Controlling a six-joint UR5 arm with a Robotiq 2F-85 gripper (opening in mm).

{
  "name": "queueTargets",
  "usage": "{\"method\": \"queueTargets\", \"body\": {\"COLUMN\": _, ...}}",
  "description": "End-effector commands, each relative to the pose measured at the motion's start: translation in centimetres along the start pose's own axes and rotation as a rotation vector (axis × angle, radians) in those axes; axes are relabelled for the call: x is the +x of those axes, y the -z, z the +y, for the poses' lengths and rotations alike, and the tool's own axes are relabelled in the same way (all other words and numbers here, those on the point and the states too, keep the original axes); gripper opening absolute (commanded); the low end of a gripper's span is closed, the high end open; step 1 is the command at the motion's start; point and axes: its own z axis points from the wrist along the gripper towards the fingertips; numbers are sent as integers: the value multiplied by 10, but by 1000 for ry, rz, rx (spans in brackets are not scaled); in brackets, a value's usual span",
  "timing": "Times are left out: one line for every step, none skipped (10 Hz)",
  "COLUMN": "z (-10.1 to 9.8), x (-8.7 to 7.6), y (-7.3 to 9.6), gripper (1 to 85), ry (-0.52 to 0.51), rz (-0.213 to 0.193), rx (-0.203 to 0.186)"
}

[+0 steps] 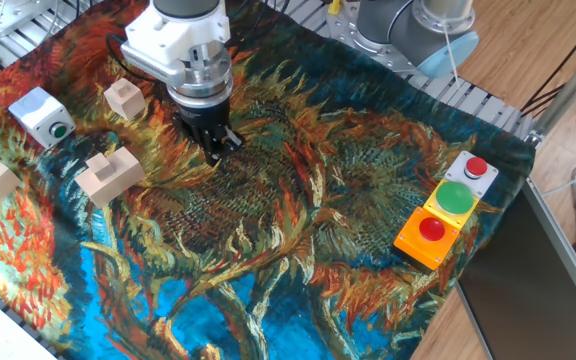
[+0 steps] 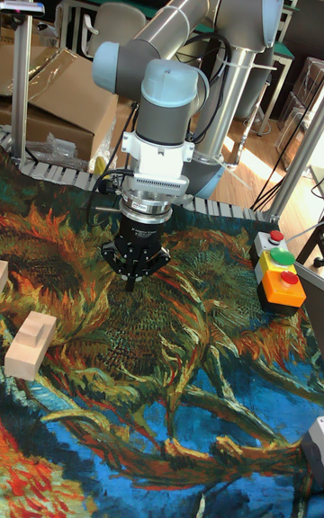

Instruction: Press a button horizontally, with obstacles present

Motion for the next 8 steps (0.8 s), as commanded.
{"method": "queueTargets", "body": {"z": -7, "x": 8, "y": 1, "gripper": 13, "ry": 59, "rz": 29, "rx": 27}}
{"method": "queueTargets", "body": {"z": -11, "x": 8, "y": 1, "gripper": 13, "ry": 90, "rz": 32, "rx": 42}}
{"method": "queueTargets", "body": {"z": -7, "x": 8, "y": 1, "gripper": 13, "ry": 116, "rz": 30, "rx": 27}}
{"method": "queueTargets", "body": {"z": -5, "x": 5, "y": 1, "gripper": 13, "ry": 132, "rz": 18, "rx": 18}}
{"method": "queueTargets", "body": {"z": -5, "x": 2, "y": 1, "gripper": 13, "ry": 138, "rz": 9, "rx": 18}}
{"method": "queueTargets", "body": {"z": 0, "x": 3, "y": 1, "gripper": 13, "ry": 115, "rz": 8, "rx": -2}}
{"method": "queueTargets", "body": {"z": 8, "x": 3, "y": 1, "gripper": 13, "ry": 87, "rz": 7, "rx": -32}}
{"method": "queueTargets", "body": {"z": 17, "x": 2, "y": 1, "gripper": 13, "ry": 79, "rz": 1, "rx": -62}}
